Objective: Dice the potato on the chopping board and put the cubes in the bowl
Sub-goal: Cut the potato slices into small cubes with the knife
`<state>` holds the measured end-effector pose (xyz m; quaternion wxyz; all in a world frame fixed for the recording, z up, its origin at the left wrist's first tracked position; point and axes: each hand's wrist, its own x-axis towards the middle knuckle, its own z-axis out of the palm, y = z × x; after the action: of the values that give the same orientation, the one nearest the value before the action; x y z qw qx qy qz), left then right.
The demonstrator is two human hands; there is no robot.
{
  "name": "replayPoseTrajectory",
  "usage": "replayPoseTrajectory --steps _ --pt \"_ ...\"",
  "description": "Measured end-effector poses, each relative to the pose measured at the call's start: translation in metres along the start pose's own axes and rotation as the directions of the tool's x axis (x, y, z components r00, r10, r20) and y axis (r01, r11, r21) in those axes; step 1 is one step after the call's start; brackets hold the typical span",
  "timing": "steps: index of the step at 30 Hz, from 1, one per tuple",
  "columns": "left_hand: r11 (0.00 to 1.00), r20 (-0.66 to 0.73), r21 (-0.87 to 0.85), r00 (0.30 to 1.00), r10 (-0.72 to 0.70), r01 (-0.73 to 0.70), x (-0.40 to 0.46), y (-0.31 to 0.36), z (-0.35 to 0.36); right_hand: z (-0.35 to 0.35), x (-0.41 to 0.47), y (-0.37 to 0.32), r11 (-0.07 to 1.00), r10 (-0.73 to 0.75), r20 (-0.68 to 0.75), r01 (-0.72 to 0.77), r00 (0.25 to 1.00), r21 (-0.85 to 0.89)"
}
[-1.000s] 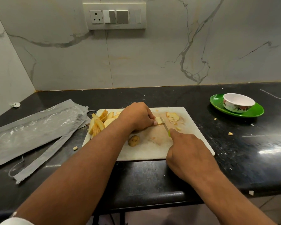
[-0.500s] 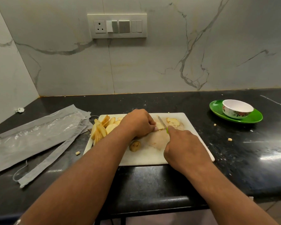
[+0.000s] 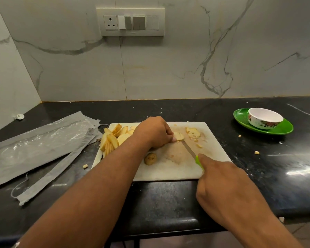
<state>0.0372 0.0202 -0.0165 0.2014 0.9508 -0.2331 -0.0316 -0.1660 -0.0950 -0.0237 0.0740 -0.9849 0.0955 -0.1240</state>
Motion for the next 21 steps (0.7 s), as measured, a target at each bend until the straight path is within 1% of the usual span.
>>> replayPoseTrajectory --steps 3,8,14,17,21 --pt "1.000 -0.014 -0.014 1.000 -0.026 0.026 -0.001 0.000 0.000 0.002 0.023 -0.009 0.999 0.029 -0.030 -0.029 0.999 0.013" --pt "0.999 -0.019 -0.026 0.999 -0.041 0.040 -0.002 0.000 0.003 0.022 0.057 -0.020 0.999 0.039 0.017 -0.040 0.999 0.032" --pt "0.999 -0.010 -0.017 1.000 -0.028 0.028 0.000 -0.001 0.001 0.018 0.025 -0.007 0.999 0.031 0.019 -0.032 0.999 0.040" --pt "1.000 -0.005 -0.022 1.000 -0.013 0.013 0.000 -0.001 0.001 0.013 0.002 0.000 1.000 0.013 0.031 -0.012 0.999 -0.017" --pt "0.999 -0.032 -0.031 0.999 -0.017 0.016 -0.002 -0.003 0.001 0.003 0.005 -0.002 1.000 -0.001 -0.017 0.001 1.000 -0.025"
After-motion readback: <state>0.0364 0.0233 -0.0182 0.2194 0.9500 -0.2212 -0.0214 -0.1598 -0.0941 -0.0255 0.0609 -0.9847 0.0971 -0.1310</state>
